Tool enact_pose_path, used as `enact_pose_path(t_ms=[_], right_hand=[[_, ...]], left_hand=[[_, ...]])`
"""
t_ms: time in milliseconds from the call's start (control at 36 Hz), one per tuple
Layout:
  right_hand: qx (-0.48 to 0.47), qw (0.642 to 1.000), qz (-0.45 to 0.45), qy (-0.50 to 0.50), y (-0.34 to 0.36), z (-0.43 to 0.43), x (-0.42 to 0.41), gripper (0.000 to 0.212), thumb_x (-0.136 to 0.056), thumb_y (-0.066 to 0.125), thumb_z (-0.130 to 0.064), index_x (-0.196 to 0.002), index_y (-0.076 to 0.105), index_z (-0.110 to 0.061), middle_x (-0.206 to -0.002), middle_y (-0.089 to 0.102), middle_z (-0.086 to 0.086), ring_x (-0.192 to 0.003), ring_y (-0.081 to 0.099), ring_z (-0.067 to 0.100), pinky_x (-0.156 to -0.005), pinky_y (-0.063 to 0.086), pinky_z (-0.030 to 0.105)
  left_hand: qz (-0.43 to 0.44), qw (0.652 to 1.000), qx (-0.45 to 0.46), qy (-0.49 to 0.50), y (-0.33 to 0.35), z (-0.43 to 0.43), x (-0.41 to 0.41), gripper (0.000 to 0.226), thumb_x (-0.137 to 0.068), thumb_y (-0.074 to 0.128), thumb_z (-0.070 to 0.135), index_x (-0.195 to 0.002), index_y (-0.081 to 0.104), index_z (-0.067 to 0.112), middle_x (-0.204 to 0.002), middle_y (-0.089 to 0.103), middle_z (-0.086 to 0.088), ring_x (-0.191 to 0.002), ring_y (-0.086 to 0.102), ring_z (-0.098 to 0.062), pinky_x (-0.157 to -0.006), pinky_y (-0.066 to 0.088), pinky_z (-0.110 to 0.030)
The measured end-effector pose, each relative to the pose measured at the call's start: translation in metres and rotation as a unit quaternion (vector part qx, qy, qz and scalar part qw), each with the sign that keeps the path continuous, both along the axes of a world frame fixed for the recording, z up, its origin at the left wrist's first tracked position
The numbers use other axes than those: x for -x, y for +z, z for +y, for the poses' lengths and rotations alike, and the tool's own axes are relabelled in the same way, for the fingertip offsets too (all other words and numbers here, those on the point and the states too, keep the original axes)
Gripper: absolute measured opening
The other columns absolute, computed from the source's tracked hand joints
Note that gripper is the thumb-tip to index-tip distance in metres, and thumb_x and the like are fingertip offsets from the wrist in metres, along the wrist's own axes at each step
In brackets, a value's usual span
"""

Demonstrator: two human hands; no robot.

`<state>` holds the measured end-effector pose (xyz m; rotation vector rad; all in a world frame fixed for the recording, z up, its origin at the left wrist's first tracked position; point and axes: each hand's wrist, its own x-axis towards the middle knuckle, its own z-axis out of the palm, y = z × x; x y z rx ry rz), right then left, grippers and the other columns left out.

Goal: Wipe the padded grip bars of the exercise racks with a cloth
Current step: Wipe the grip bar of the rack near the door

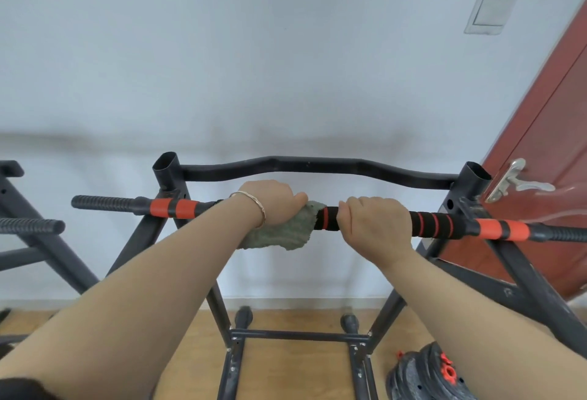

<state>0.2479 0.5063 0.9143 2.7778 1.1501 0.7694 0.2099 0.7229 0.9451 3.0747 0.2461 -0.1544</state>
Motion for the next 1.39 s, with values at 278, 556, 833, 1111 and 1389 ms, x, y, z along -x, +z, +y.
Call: enact_pose_path(t_ms=[278,556,833,1111,1389], right_hand=[[0.016,0.875,0.462,-0.146,0.052,0.031,-0.029,0.049,-0.093,0.025,-0.040,-0.083,0.063,-0.011,-0.056,0.071,0.002,-0.048,0.068,0.019,-0.063,0.049,0.029],[0.009,1.000,-0.004,0.011,0.009,-0.001,-0.006,0.029,-0.078,0.074,-0.016,-0.064,0.049,-0.012,-0.046,0.036,0.000,-0.035,0.034,0.021,-0.044,0.039,0.023],[-0.087,0.963,0.256,-0.012,0.035,0.031,-0.013,0.052,-0.099,0.034,-0.056,-0.076,0.061,-0.019,-0.072,0.061,-0.001,-0.073,0.058,0.020,-0.061,0.045,0.034],[-0.151,0.899,0.408,0.042,0.057,0.043,-0.013,0.018,-0.093,0.059,-0.029,-0.082,0.072,-0.021,-0.080,0.067,-0.008,-0.068,0.063,0.014,-0.043,0.049,0.025],[-0.344,0.779,0.518,0.076,0.063,0.068,-0.005,0.018,-0.101,0.045,-0.035,-0.096,0.060,-0.028,-0.103,0.067,0.003,-0.099,0.065,0.030,-0.090,0.056,0.051]], left_hand=[[-0.118,0.988,-0.096,-0.023,-0.009,-0.008,0.010,0.033,-0.096,0.024,0.028,-0.067,0.037,0.019,-0.067,0.053,-0.002,-0.058,0.046,-0.020,-0.050,0.028,-0.031],[-0.142,0.983,-0.115,0.004,-0.008,-0.012,0.014,0.028,-0.090,0.025,0.017,-0.066,0.040,0.018,-0.064,0.049,0.000,-0.054,0.041,-0.019,-0.050,0.029,-0.027],[-0.194,0.975,-0.104,-0.023,-0.010,-0.008,0.020,0.028,-0.099,0.043,0.033,-0.075,0.035,0.022,-0.069,0.048,0.003,-0.067,0.055,-0.027,-0.059,0.037,-0.036],[-0.109,0.986,0.119,0.039,0.023,0.018,0.030,0.034,-0.097,0.044,0.053,-0.096,0.061,0.023,-0.090,0.065,0.005,-0.085,0.060,-0.016,-0.076,0.050,-0.033],[0.015,0.969,0.228,0.091,0.042,0.062,0.052,0.047,-0.082,0.059,0.062,-0.072,0.048,0.017,-0.067,0.057,0.000,-0.057,0.055,-0.020,-0.063,0.051,-0.034]])
